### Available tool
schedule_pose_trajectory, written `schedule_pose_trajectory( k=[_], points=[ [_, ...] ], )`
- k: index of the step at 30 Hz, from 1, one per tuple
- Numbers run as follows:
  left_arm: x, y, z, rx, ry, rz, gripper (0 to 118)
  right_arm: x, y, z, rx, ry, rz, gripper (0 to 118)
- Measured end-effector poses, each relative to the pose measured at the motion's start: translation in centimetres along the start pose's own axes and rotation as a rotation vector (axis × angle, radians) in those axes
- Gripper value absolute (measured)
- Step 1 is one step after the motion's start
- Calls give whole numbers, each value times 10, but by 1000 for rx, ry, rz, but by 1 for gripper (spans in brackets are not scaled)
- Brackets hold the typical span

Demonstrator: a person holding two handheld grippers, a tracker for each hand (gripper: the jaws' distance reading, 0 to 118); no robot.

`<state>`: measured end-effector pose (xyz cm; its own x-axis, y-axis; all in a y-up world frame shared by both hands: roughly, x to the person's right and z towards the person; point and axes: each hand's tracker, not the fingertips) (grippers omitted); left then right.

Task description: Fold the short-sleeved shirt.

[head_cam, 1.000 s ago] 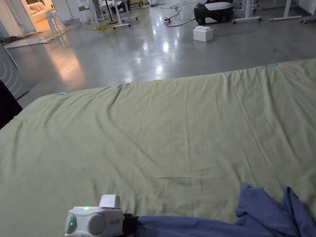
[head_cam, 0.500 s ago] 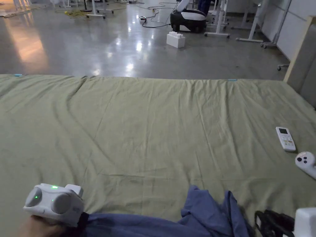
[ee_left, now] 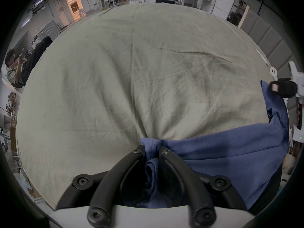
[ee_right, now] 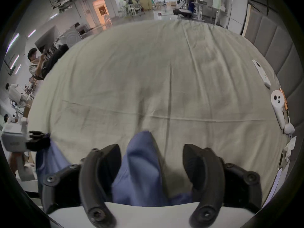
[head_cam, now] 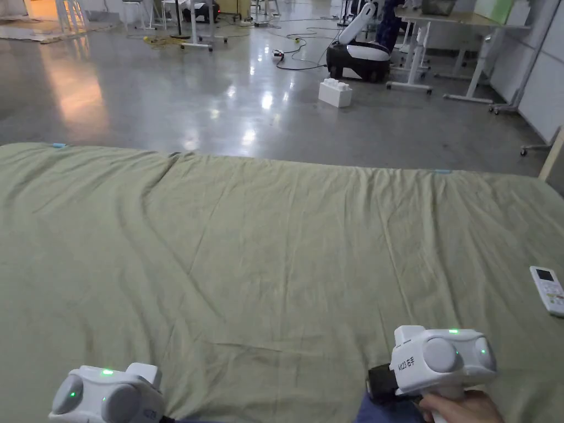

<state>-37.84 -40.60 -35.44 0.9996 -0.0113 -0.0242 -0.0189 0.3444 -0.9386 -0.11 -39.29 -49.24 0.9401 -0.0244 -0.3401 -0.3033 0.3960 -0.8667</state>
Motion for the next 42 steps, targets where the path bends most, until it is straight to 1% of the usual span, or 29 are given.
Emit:
schedule_pose_trajectory(
  k=[1, 2, 3, 4, 5, 6, 7, 9, 11, 13, 14, 16, 18, 20, 23, 24, 26, 28, 31, 32, 33, 34, 36, 40, 41, 42],
  points=[
    [1, 1, 1, -2, -2, 11, 14, -2, -1, -5, -27, -13, 13, 56],
    [2, 1, 2, 8, 1, 7, 14, -3, -2, 1, 1, -25, 23, 44],
    [3, 1, 2, 9, 4, -6, 14, -2, -1, 5, 8, -7, 29, 40],
    [4, -1, 2, 13, 7, -22, 14, -3, -2, 10, 12, 3, 26, 26],
    [4, -2, 2, 21, 8, -25, 14, -1, -2, 13, 20, -11, 30, 6],
    [4, -6, 4, 31, 2, -20, 14, 3, -3, 17, 23, -2, 20, 6],
    [4, -11, 6, 61, -1, -20, 13, 6, -3, 22, 35, 29, -10, 6],
    [-3, -20, 19, 119, -36, 4, 12, 12, -9, 46, 112, 42, -41, 5],
    [-14, -31, 44, 194, -109, 106, 10, 18, -14, 78, 191, 69, -39, 5],
    [-26, -44, 85, 326, -189, 144, 9, 23, -23, 122, 288, 89, -36, 5],
    [-29, -52, 109, 391, -233, 124, 8, 27, -27, 144, 333, 93, -39, 5],
    [-29, -64, 160, 544, -196, 25, 8, 36, -39, 186, 439, 98, -74, 5],
    [-33, -70, 212, 664, -163, -22, 8, 47, -49, 228, 543, 122, -111, 5],
    [-40, -71, 257, 731, -167, -4, 8, 53, -56, 270, 651, 104, -148, 5],
    [-46, -64, 322, 853, -181, 13, 8, 66, -60, 331, 799, 101, -208, 5],
    [-47, -60, 343, 897, -178, 19, 8, 66, -58, 351, 843, 93, -215, 5],
    [-49, -52, 376, 956, -189, 29, 8, 68, -52, 389, 917, 79, -210, 5],
    [-48, -41, 405, 1006, -199, 36, 8, 67, -40, 425, 975, 66, -185, 5],
    [-42, -21, 443, 1090, -143, 5, 8, 56, -23, 478, 1056, 23, -137, 5],
    [-40, -15, 454, 1093, -144, 2, 8, 54, -12, 491, 1081, 0, -110, 5],
    [-38, -9, 464, 1118, -135, -2, 8, 49, -5, 508, 1108, -44, -78, 5],
    [-37, -5, 473, 1134, -128, 0, 8, 45, 1, 519, 1111, -77, -68, 5],
    [-33, 4, 490, 1147, -114, -13, 8, 41, 16, 546, 1175, -109, -34, 5],
    [-33, 18, 518, 1184, -89, -23, 8, 37, 38, 594, 1225, -112, -82, 5],
    [-38, 24, 520, 1194, -87, -20, 8, 34, 42, 606, 1248, -126, -83, 5],
    [-38, 28, 525, 1198, -84, -19, 8, 32, 47, 617, 1281, -156, -63, 5]
  ],
)
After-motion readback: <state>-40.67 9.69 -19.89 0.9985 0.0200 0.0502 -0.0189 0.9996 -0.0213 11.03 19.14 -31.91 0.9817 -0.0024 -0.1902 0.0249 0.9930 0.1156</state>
